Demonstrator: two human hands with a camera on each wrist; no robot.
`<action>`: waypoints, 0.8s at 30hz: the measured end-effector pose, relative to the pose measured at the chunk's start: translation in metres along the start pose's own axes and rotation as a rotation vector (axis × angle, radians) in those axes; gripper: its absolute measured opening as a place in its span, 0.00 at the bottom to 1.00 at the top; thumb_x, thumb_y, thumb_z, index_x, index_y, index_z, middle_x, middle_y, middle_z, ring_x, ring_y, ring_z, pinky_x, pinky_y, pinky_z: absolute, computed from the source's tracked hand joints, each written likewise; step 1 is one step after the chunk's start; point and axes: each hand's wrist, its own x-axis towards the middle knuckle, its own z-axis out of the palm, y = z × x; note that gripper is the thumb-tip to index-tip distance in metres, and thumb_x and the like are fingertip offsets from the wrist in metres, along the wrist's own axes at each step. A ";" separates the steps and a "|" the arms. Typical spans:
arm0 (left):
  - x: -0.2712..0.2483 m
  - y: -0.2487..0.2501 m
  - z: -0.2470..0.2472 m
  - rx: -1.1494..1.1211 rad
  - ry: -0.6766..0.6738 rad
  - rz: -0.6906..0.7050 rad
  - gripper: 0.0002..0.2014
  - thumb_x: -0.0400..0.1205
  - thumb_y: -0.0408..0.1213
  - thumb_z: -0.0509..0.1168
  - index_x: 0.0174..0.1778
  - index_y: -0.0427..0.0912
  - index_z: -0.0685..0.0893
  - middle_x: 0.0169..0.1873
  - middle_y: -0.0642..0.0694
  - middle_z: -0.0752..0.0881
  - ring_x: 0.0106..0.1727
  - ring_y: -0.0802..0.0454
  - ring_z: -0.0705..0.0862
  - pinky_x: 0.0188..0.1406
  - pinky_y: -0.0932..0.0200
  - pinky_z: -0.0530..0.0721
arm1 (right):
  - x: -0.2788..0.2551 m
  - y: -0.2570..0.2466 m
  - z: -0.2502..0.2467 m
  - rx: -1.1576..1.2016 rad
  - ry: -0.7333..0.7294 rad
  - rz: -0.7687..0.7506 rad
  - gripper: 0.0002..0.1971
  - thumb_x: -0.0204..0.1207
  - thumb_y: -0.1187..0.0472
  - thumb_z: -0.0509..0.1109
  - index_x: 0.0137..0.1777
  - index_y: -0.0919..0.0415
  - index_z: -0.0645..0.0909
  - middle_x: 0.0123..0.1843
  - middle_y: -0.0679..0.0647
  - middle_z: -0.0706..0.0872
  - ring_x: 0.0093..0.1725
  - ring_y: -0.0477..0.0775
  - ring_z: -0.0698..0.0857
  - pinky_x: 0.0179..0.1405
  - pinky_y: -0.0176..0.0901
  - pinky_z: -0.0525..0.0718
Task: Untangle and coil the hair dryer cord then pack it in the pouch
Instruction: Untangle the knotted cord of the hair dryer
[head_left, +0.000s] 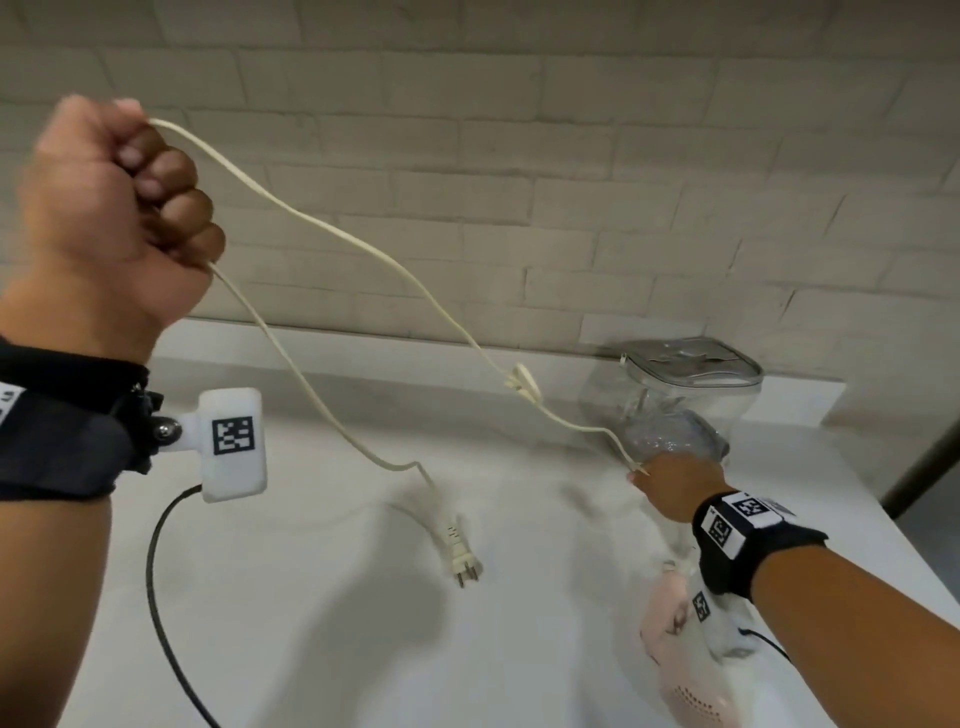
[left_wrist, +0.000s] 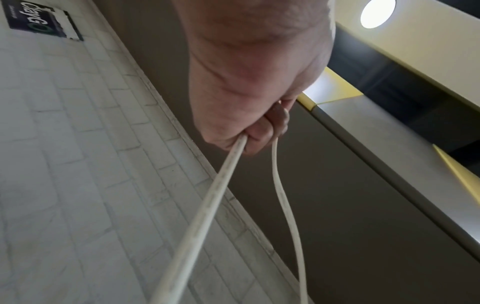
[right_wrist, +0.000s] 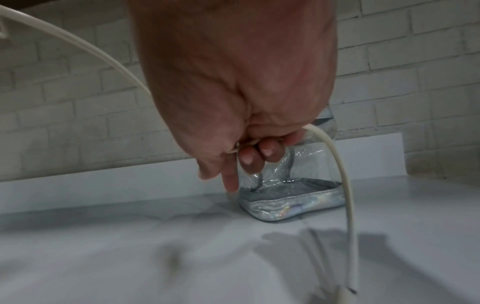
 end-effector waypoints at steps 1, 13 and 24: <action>-0.002 -0.001 0.004 0.027 0.000 -0.007 0.18 0.70 0.51 0.63 0.27 0.50 0.60 0.20 0.52 0.60 0.17 0.56 0.53 0.14 0.61 0.53 | -0.004 -0.003 -0.005 -0.003 -0.058 -0.036 0.26 0.86 0.44 0.60 0.79 0.55 0.74 0.78 0.55 0.79 0.77 0.59 0.76 0.77 0.55 0.71; -0.022 -0.029 0.068 -0.032 -0.246 -0.099 0.16 0.72 0.48 0.59 0.22 0.49 0.63 0.20 0.53 0.61 0.16 0.56 0.51 0.19 0.63 0.45 | -0.045 -0.152 -0.101 1.026 -0.274 -0.630 0.40 0.72 0.45 0.73 0.84 0.48 0.65 0.87 0.45 0.67 0.85 0.45 0.65 0.84 0.50 0.63; -0.027 -0.034 0.015 0.347 -0.129 -0.202 0.15 0.81 0.37 0.53 0.29 0.45 0.75 0.22 0.46 0.76 0.16 0.51 0.66 0.21 0.60 0.59 | -0.048 -0.152 -0.105 0.780 0.021 -0.539 0.15 0.82 0.57 0.74 0.32 0.49 0.88 0.41 0.51 0.95 0.35 0.49 0.90 0.40 0.39 0.86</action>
